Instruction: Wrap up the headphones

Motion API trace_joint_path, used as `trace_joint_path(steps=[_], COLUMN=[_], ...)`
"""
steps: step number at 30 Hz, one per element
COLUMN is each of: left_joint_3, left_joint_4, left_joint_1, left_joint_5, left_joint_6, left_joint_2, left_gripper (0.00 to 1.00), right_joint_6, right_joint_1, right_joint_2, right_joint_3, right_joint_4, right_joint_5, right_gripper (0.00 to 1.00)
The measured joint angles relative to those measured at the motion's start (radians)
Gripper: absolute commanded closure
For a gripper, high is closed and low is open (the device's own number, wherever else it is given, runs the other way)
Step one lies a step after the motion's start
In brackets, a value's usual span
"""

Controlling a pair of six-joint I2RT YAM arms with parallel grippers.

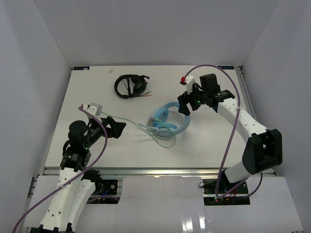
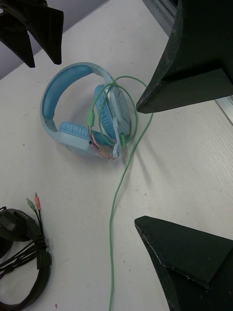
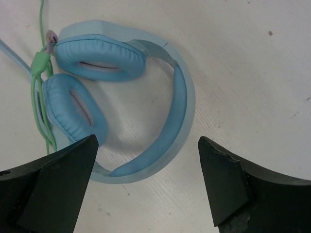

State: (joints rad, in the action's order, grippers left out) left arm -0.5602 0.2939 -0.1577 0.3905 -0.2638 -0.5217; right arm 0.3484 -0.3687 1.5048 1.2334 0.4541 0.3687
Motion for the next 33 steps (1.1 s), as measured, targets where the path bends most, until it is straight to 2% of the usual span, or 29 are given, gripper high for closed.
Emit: trace_joint_path(steps=[7, 11, 15, 20, 27, 33], left_joint_3=[0.000, 0.013, 0.020, 0.020, 0.018, 0.017], left_joint_4=[-0.001, -0.034, -0.068, -0.080, -0.065, -0.006], left_joint_1=[0.000, 0.000, 0.000, -0.001, -0.002, -0.029], left_joint_5=[0.018, 0.089, 0.179, 0.227, 0.237, 0.204], left_joint_6=[-0.001, -0.025, -0.103, -0.229, -0.420, -0.499], left_joint_2=[-0.001, -0.014, -0.070, -0.096, -0.104, -0.110], left_gripper=[0.02, 0.02, 0.02, 0.02, 0.02, 0.02], right_joint_6=[0.067, 0.079, 0.076, 0.050, 0.003, -0.019], right_joint_1=[0.000, 0.000, 0.000, 0.000, -0.014, -0.057], right_joint_2=[-0.056, -0.057, -0.057, -0.044, 0.106, 0.244], right_joint_3=[-0.040, -0.041, -0.041, -0.041, 0.019, 0.101], right_joint_4=[-0.001, -0.001, -0.008, -0.032, -0.037, -0.016], right_joint_5=[0.074, 0.078, 0.052, 0.001, -0.099, -0.193], right_gripper=[0.10, 0.10, 0.10, 0.09, 0.07, 0.05])
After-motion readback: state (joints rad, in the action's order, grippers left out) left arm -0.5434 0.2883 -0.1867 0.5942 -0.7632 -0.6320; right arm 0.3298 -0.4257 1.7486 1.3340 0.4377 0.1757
